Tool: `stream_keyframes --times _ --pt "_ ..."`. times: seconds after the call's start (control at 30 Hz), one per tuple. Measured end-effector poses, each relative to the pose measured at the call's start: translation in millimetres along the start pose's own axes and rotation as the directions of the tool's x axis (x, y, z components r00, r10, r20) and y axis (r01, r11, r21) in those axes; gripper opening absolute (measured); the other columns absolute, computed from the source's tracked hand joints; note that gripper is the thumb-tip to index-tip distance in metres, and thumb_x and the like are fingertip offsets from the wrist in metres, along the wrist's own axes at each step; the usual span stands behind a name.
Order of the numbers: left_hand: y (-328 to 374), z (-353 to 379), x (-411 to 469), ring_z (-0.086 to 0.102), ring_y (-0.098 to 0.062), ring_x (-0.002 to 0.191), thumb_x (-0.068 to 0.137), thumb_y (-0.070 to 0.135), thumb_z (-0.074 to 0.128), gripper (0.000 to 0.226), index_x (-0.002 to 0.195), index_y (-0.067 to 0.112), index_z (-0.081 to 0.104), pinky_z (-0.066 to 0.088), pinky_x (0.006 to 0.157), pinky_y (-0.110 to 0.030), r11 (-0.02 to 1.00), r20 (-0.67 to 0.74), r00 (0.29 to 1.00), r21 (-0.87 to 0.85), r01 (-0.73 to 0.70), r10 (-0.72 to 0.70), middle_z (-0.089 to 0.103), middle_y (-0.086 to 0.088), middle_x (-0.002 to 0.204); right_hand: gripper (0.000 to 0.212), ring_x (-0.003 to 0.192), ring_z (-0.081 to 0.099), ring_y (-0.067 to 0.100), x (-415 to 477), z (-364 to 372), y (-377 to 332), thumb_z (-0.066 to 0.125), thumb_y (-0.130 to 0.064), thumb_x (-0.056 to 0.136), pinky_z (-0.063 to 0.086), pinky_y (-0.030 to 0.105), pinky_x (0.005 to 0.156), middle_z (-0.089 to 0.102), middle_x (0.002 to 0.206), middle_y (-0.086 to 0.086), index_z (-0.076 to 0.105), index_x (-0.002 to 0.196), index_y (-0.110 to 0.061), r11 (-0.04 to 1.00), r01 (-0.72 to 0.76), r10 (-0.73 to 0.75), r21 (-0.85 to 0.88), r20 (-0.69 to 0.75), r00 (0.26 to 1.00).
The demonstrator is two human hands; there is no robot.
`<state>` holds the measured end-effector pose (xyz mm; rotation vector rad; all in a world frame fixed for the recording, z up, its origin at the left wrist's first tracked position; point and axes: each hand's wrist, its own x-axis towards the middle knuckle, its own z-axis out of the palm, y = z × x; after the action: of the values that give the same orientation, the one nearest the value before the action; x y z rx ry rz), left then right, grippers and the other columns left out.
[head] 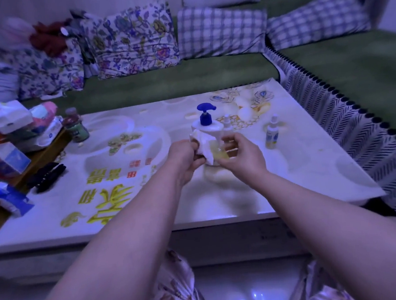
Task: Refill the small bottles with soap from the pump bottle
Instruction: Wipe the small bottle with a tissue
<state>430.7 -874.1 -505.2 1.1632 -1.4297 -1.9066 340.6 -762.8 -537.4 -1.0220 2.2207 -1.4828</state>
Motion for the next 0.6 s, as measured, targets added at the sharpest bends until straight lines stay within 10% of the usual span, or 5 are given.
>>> stream_keyframes --times 0.2,0.33,0.6 --pt "4.7 21.5 -1.3 0.067 -0.033 0.088 0.085 -0.015 0.028 0.037 0.094 0.0 0.06 0.055 0.079 -0.041 0.991 0.027 0.999 -0.128 -0.043 0.047 0.067 -0.014 0.088 0.049 0.093 0.068 0.015 2.1 -16.6 12.0 0.076 -0.02 0.074 0.052 0.033 0.081 0.066 0.094 -0.01 0.057 0.119 -0.026 0.997 -0.069 0.07 0.014 -0.067 0.995" --pt "-0.9 28.4 1.9 0.065 -0.026 0.078 0.084 -0.013 0.034 0.043 0.12 0.003 0.051 0.056 0.055 -0.028 0.991 -0.084 0.994 -0.107 -0.077 0.068 0.062 -0.015 0.106 0.052 0.089 0.069 0.014 4.7 -18.3 14.3 0.076 -0.016 0.074 0.055 0.039 0.084 0.066 0.091 -0.013 0.056 0.12 -0.026 0.992 -0.082 0.086 0.098 -0.036 0.996" --pt "-10.4 36.2 -5.2 0.05 -0.018 0.07 0.082 0.0 0.046 0.025 0.082 0.019 0.063 0.04 0.064 -0.026 0.985 -0.059 0.997 0.17 -0.038 0.049 0.059 -0.003 0.081 0.054 0.085 0.068 0.012 10.5 -20.9 12.2 0.077 -0.016 0.074 0.056 0.04 0.085 0.062 0.085 -0.019 0.053 0.122 -0.027 0.986 -0.073 0.081 0.149 -0.051 0.995"
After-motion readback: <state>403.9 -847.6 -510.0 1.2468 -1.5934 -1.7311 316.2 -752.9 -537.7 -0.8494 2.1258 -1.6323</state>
